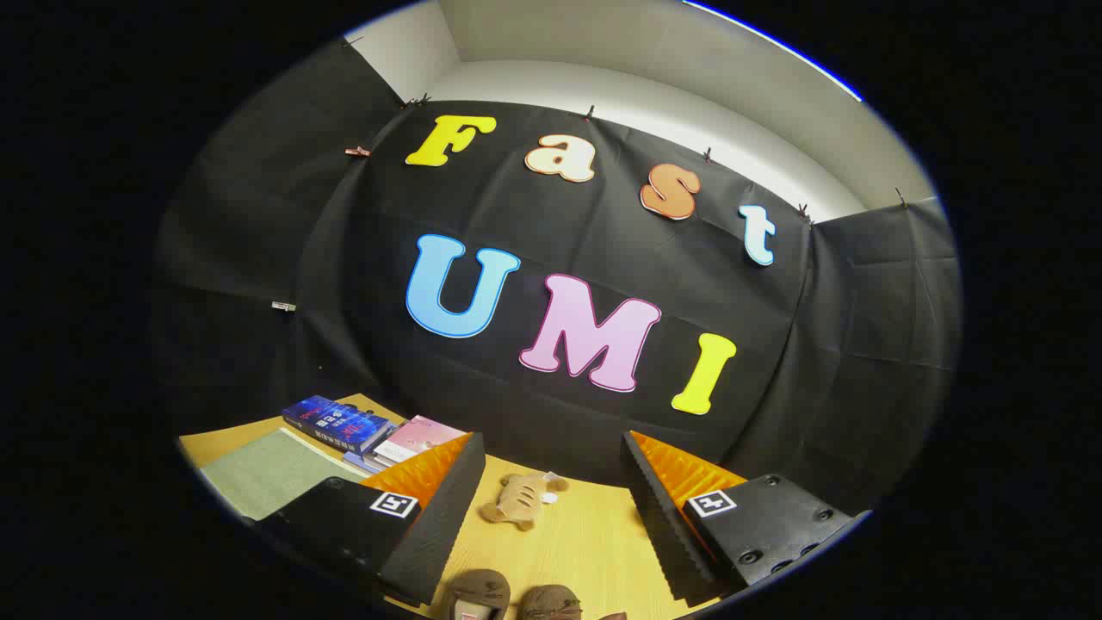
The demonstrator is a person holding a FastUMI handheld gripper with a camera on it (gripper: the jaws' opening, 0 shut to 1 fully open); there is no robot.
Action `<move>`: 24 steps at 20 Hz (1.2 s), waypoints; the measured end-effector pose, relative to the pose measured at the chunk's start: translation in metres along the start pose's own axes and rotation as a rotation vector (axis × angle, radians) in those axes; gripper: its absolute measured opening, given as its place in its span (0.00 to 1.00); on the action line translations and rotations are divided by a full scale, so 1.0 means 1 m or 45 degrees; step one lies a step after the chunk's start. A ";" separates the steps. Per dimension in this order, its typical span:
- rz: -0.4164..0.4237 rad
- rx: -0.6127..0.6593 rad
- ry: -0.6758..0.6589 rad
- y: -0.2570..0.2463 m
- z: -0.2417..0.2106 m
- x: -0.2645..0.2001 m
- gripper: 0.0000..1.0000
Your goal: Open the storage box then place both shoes into the box .Put the left shoe in first, then the right shoe, with the right side of both shoes facing outward in a uniform manner.
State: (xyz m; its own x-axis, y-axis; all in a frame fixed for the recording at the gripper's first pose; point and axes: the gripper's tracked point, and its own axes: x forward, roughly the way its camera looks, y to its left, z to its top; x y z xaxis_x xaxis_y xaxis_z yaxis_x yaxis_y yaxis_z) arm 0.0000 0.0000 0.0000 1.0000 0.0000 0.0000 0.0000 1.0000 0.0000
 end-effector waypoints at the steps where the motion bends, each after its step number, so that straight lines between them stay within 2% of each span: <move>1: 0.000 0.002 0.005 0.000 -0.001 0.000 0.97; 19: 0.058 0.044 0.056 0.008 -0.014 0.005 0.97; 21: 0.100 0.069 0.071 0.015 -0.017 0.008 0.97; 24: 0.293 0.139 0.133 0.048 -0.029 0.009 0.97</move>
State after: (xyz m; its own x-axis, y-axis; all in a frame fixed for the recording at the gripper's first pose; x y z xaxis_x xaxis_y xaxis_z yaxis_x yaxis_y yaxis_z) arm 0.0086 0.0482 -0.0285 0.9683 0.2326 -0.0907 -0.2213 0.9679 0.1194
